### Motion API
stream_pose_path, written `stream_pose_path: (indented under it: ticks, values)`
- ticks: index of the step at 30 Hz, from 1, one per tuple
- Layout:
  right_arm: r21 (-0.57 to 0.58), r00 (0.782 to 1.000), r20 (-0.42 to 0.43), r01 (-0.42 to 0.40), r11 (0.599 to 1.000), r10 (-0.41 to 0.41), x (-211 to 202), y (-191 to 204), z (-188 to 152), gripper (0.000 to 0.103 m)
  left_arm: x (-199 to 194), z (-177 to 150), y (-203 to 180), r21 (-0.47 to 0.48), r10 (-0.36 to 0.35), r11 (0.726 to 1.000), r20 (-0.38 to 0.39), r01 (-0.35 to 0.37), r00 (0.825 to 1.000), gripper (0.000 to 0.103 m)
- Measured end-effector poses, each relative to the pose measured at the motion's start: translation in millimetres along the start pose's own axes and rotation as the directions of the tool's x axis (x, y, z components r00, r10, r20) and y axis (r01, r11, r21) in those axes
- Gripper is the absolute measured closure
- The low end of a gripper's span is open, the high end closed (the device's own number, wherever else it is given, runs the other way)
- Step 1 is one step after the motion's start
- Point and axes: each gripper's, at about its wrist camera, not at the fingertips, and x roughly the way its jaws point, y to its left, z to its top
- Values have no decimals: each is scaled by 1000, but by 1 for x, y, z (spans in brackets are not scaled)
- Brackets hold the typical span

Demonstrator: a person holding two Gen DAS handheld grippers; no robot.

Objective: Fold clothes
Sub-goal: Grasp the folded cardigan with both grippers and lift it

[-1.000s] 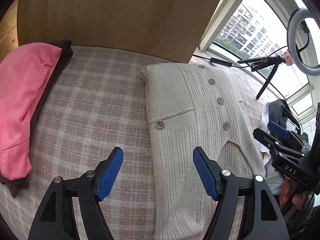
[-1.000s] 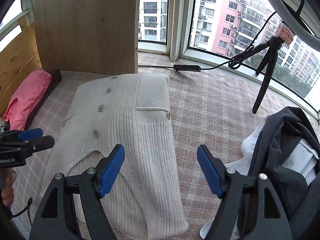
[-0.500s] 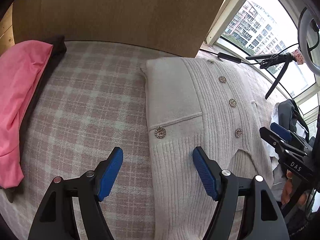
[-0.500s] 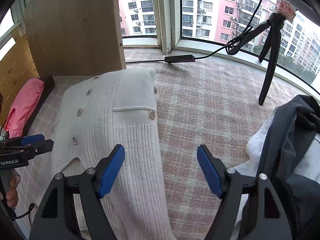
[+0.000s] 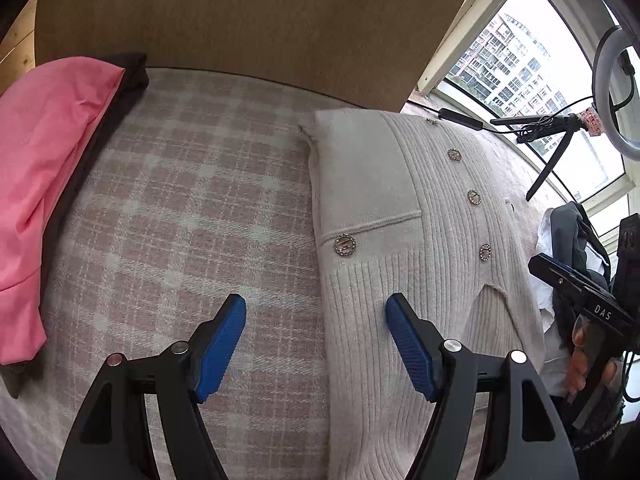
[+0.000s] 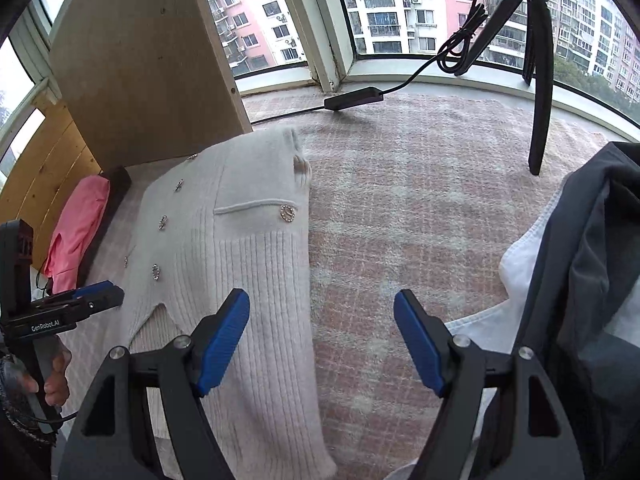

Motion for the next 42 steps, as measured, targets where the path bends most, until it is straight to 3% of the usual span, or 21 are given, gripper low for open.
stream_pose_path:
  ticks: [10,14,17,19,20,21,22,25,29,33,40,42]
  values:
    - [-105,996,-74,-65,992,58,22,9,-2,29,12,-5,-25,93,1,996,-20,1,1000,33]
    - [-146,991,-98,-104,984,90,30,11,-4,29,19,-5,-29,89,-50,995,-51,54,997,33]
    - [-166,987,-100,-140,976,125,32,14,-5,30,20,-7,-35,115,-41,992,-40,45,998,32]
    - [-179,982,-106,-171,969,154,33,18,-6,38,21,-8,-39,134,-33,990,-32,37,999,31]
    - [-178,977,-116,-200,964,181,34,20,-7,49,22,-8,-41,144,-32,989,-31,36,999,32]
    - [-176,970,-125,-228,958,208,34,22,-8,57,22,-8,-42,159,-37,986,-31,42,999,33]
    - [-180,967,-129,-240,954,219,35,23,-8,57,22,-8,-44,167,-43,985,-29,48,999,36]
    - [-189,963,-133,-257,948,235,37,28,-9,61,24,-9,-46,161,-111,980,-33,115,993,58]
    - [-157,949,-135,-304,940,284,38,32,-14,71,25,-12,-50,162,-146,976,-6,145,989,70]
    - [-97,934,-111,-350,932,340,30,40,-18,75,19,-13,-59,178,-125,977,26,119,992,74]
    - [-54,912,-63,-408,912,404,1,63,-21,77,-6,-6,-60,128,-175,978,79,164,981,77]
    - [-42,905,-49,-424,905,422,-7,69,-21,77,-21,-8,-66,152,-156,979,108,138,982,77]
